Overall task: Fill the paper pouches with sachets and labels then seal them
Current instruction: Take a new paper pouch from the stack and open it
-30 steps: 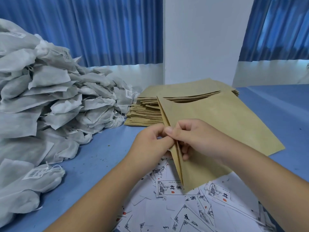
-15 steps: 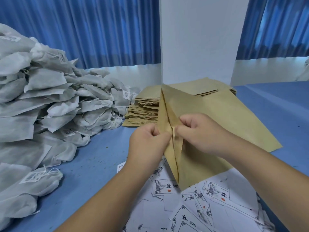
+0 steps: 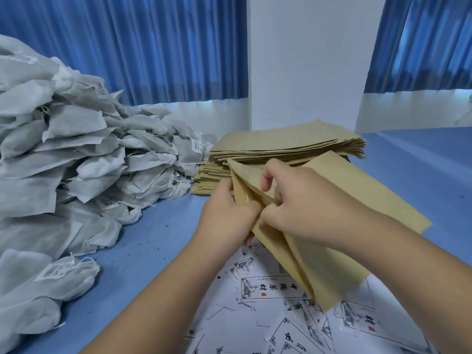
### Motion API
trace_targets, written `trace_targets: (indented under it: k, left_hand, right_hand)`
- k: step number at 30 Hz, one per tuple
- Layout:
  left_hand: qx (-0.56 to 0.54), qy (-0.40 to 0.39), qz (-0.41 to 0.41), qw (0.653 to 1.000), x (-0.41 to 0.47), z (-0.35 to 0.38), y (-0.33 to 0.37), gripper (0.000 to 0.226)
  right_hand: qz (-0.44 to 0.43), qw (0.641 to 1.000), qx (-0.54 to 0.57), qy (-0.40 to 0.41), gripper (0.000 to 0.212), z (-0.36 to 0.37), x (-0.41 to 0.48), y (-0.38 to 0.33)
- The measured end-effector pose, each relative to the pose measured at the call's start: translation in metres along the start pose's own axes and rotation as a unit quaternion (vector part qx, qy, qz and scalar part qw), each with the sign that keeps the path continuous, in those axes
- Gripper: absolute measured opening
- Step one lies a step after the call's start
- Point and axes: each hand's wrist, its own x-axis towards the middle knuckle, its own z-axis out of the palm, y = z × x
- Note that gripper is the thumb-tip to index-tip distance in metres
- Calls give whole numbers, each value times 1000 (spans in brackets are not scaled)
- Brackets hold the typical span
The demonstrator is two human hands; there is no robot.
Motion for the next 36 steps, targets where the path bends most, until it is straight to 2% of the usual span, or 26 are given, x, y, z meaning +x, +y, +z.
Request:
trace_targets:
  k: [3,6,9,13,15,17,19,22,25,27,30,34,36]
  left_hand:
    - [30,-10,-22,999,2,-3,-6,15]
    - [11,-11,-62,998,8,-12,-10,18]
    - [-18,-38,-95,995,13,-21,-16,23]
    - [-28,-96,-132,986,16,-28,-23,11]
    - [-31,-102,-140,984,19,-34,-26,7]
    - [-30,-84,-143,986,21,-42,-31,6]
    - [8,-29,-117,993,24,-48,-36,13]
    - [171,88,-17,981,28,-55,-43,46]
    - [278,52,78,956,27,-59,-48,76]
    - [294,17,92,951,28,-63,-51,86]
    - [301,6,96,949,29,-70,-49,89]
    - [308,-19,91,947,25,-80,-36,76]
    - [307,39,113,944,25,-89,-27,58]
  right_hand:
    - [25,991,-112,70,23,-19,1,-8]
    - [52,984,-143,93,18,-39,8,-11]
    - [62,995,-64,46,14,-41,21,-14]
    - [57,992,98,-60,14,-20,35,-19]
    - [60,984,161,-51,16,-6,40,-16]
    - [67,975,213,-9,21,3,43,-12]
    - [77,961,263,35,26,8,45,-8]
    - [88,948,299,68,27,17,46,-7]
    - [82,951,290,73,24,28,45,-9]
    - [80,952,289,68,23,34,45,-10]
    - [75,953,284,69,24,38,47,-9]
    - [77,950,296,63,24,38,46,-10]
    - [72,949,303,56,25,37,45,-11]
